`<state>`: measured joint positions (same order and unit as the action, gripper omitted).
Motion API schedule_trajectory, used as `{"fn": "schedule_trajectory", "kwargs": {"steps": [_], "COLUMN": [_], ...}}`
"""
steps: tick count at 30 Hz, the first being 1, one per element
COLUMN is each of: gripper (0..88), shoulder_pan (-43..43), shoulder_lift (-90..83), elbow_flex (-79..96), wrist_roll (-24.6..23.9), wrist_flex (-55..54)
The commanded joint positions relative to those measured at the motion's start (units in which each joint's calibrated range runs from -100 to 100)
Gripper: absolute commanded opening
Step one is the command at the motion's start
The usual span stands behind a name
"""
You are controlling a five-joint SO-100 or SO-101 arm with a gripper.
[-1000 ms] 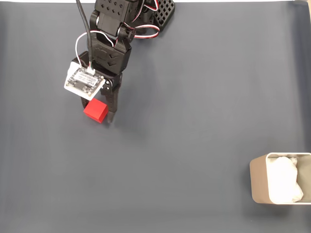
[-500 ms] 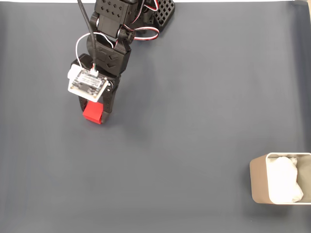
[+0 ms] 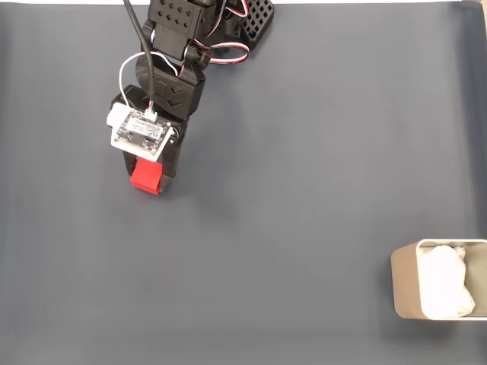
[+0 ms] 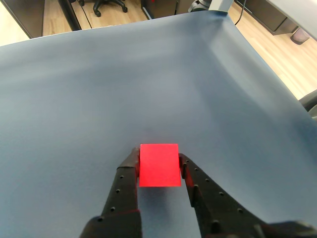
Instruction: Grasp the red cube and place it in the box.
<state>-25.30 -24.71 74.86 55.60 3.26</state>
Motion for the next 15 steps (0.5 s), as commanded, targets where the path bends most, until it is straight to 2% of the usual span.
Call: {"fn": "schedule_trajectory", "kwargs": {"steps": [1,9,15], "gripper": [9.9,8.7,8.4], "shoulder_pan": [0.37,2.29,7.40], "shoulder_lift": [0.01,-2.07,-4.15], "elbow_flex": [-2.51,-13.64,-27.33], "wrist_roll": [0.54,-0.83,-2.69], "wrist_flex": [-0.23,10.34,21.49]}}
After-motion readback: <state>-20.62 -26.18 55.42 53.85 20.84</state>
